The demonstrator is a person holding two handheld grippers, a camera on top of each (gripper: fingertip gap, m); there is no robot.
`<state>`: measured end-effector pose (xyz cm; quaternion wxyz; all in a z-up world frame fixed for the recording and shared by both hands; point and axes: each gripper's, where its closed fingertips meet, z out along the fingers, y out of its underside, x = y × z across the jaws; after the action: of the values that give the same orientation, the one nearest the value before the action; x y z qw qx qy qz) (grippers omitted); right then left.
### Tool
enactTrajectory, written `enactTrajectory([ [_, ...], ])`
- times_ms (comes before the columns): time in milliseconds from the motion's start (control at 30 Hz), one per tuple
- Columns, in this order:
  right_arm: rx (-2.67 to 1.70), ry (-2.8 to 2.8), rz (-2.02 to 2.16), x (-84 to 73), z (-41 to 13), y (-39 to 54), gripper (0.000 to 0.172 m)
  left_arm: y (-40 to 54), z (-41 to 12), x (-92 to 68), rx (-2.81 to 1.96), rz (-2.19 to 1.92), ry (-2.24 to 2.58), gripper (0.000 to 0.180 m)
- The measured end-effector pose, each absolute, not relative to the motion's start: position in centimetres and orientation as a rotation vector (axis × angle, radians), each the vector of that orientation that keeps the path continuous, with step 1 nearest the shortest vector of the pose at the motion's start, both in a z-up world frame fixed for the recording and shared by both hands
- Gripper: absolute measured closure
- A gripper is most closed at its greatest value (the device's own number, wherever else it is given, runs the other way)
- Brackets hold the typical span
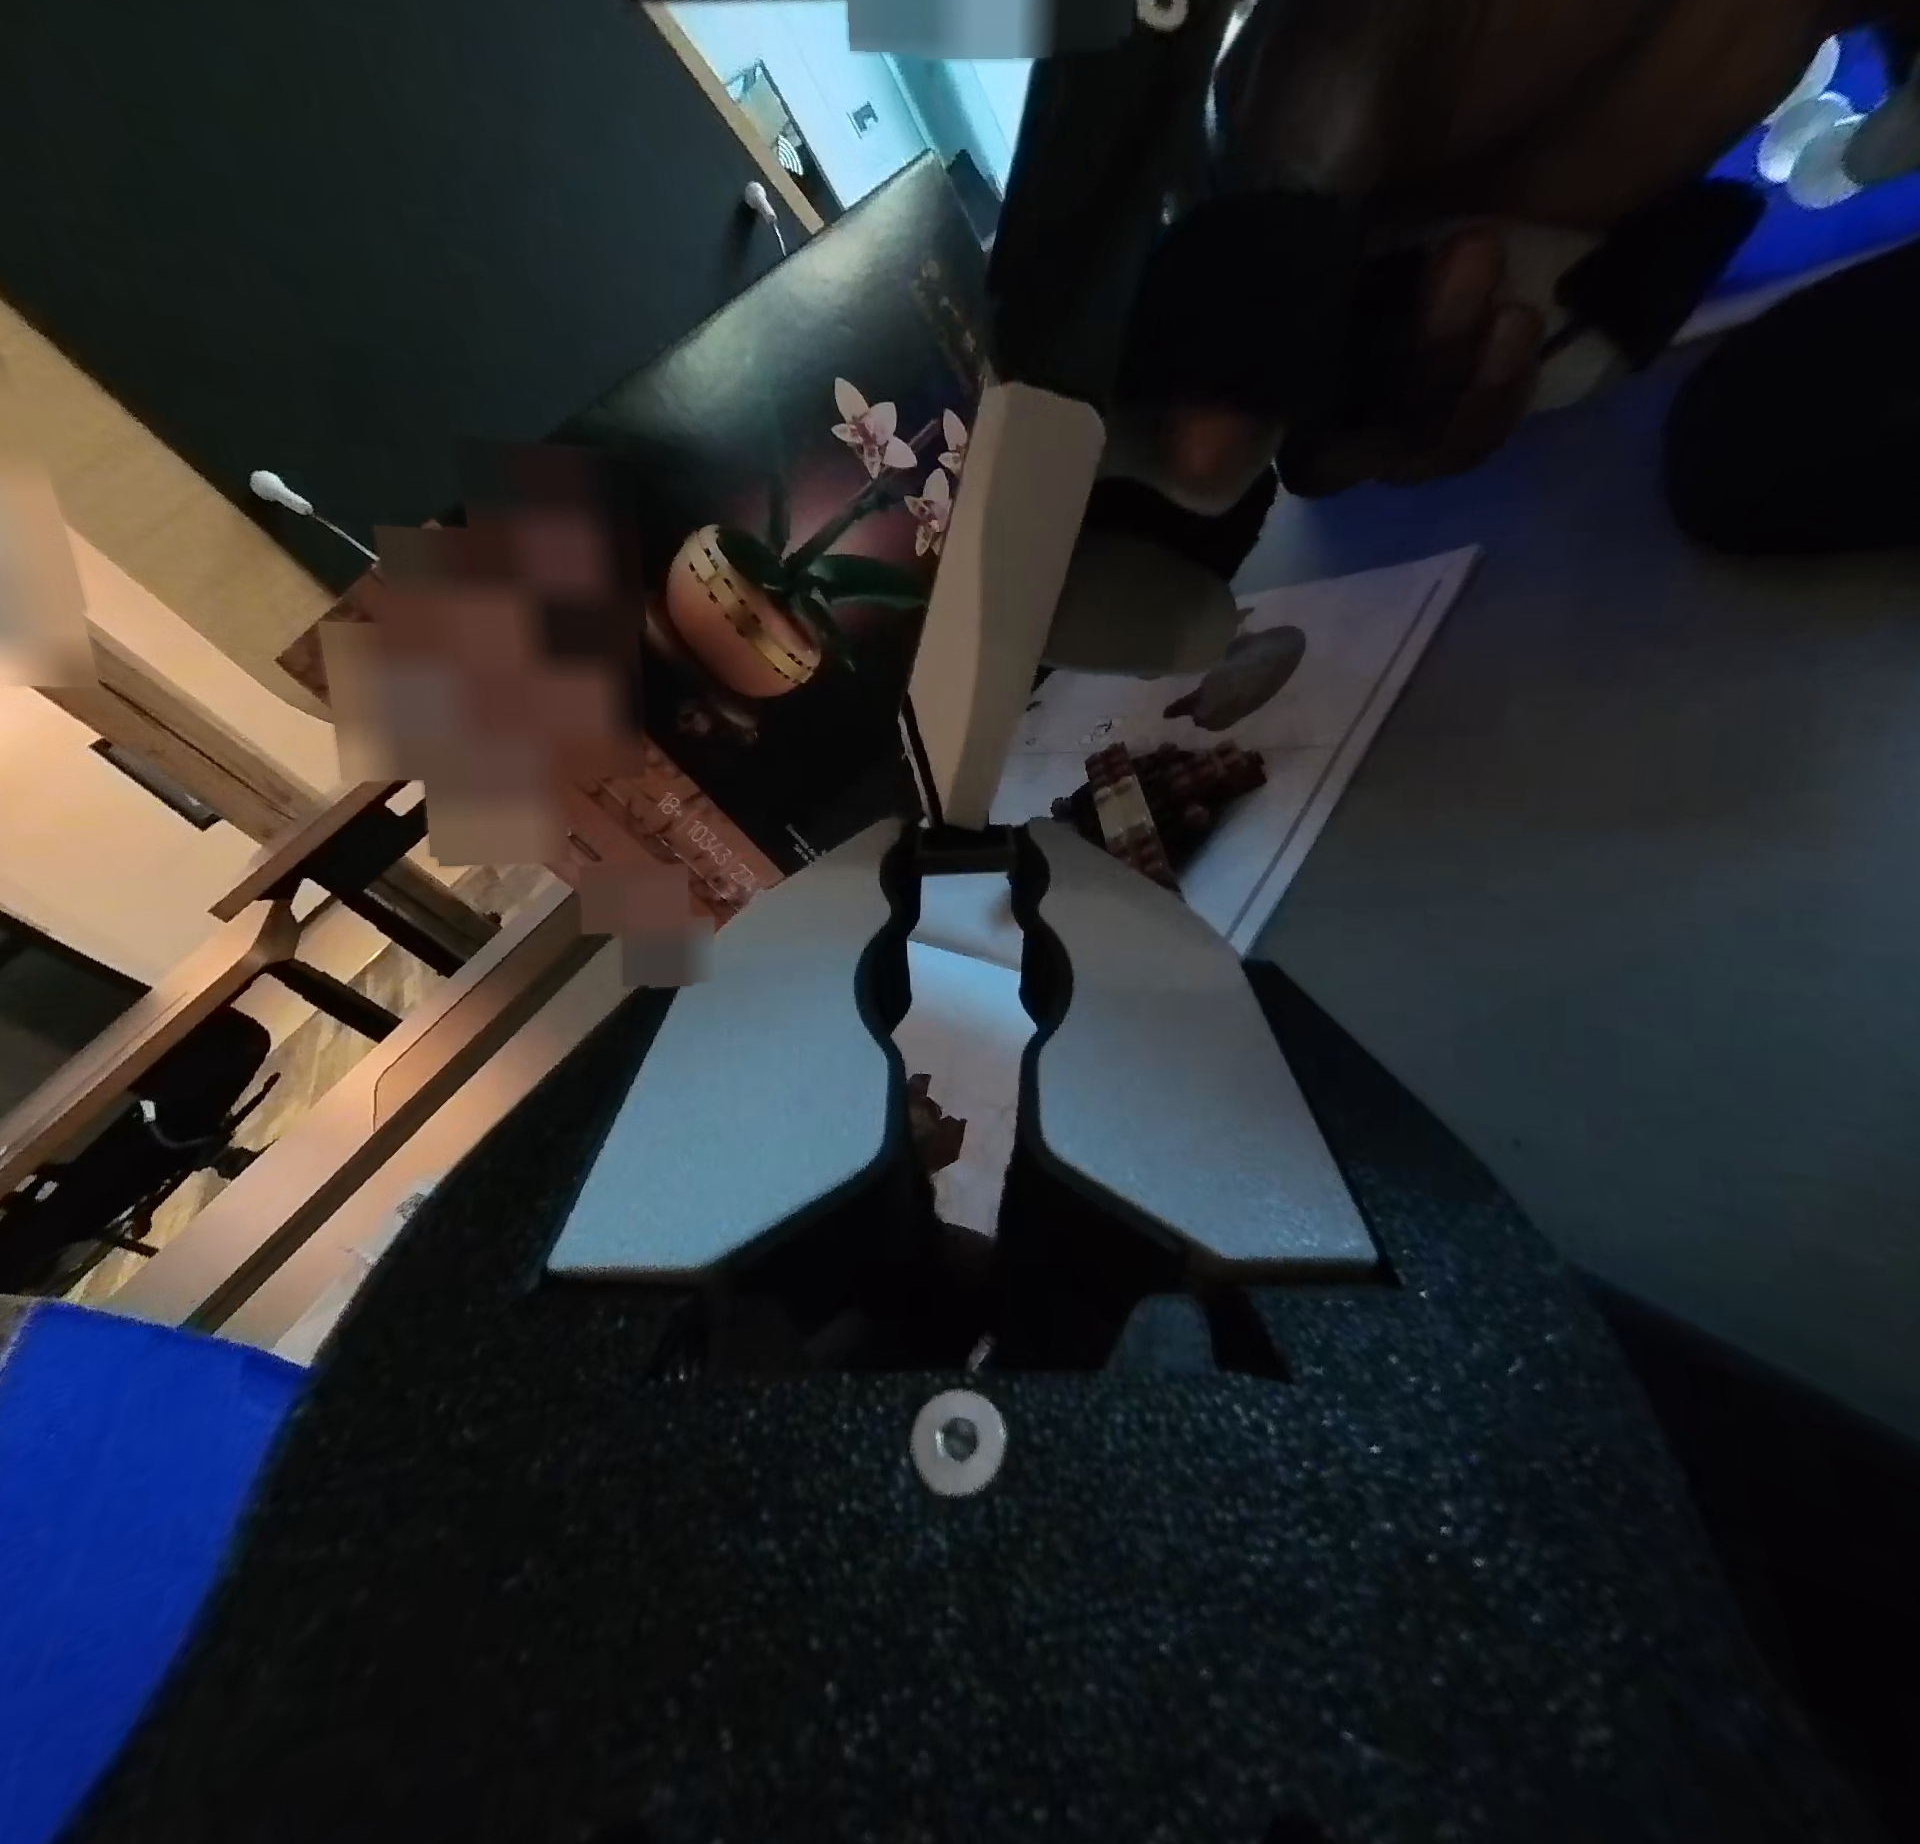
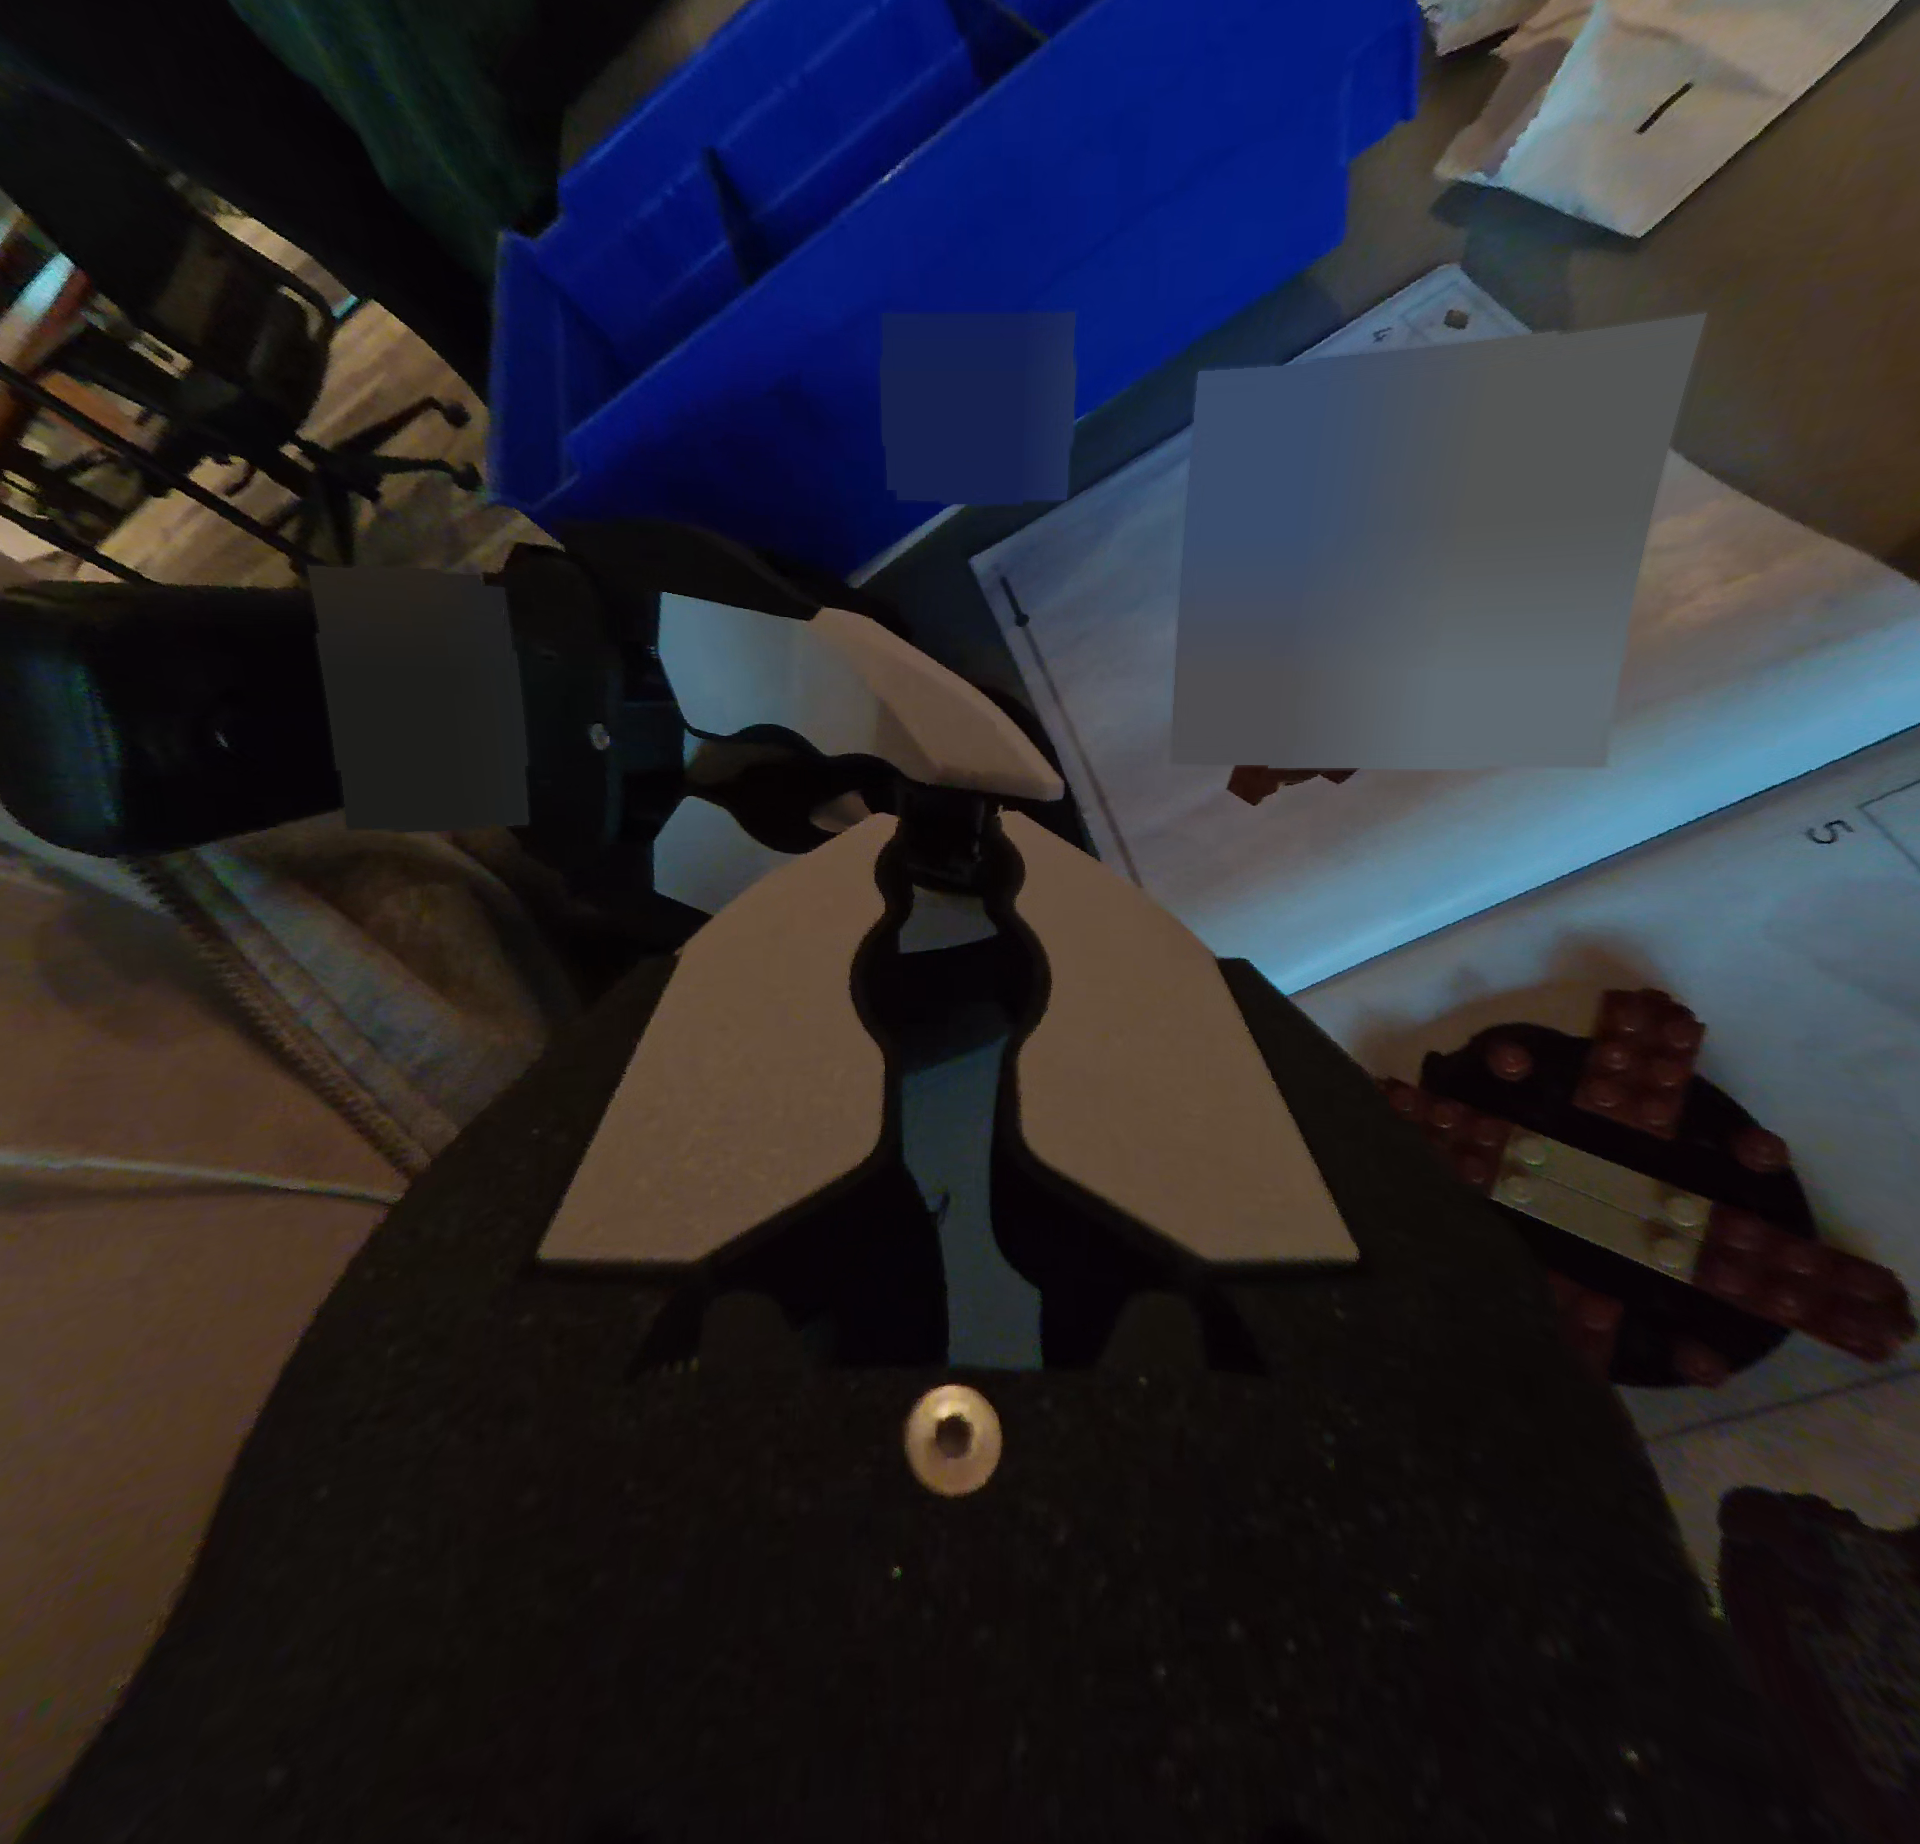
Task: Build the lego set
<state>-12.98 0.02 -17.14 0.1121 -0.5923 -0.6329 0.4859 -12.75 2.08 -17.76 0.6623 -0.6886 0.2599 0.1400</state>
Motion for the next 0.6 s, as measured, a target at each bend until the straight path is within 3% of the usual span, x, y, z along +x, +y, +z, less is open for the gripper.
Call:
enactTrajectory([
  [600,-1.516,-1.794,1.108,-14.0,-16.9,0.9,0.167,2.6,-17.9,-13.8,-1.606,0.319,0.514,0.164],
])
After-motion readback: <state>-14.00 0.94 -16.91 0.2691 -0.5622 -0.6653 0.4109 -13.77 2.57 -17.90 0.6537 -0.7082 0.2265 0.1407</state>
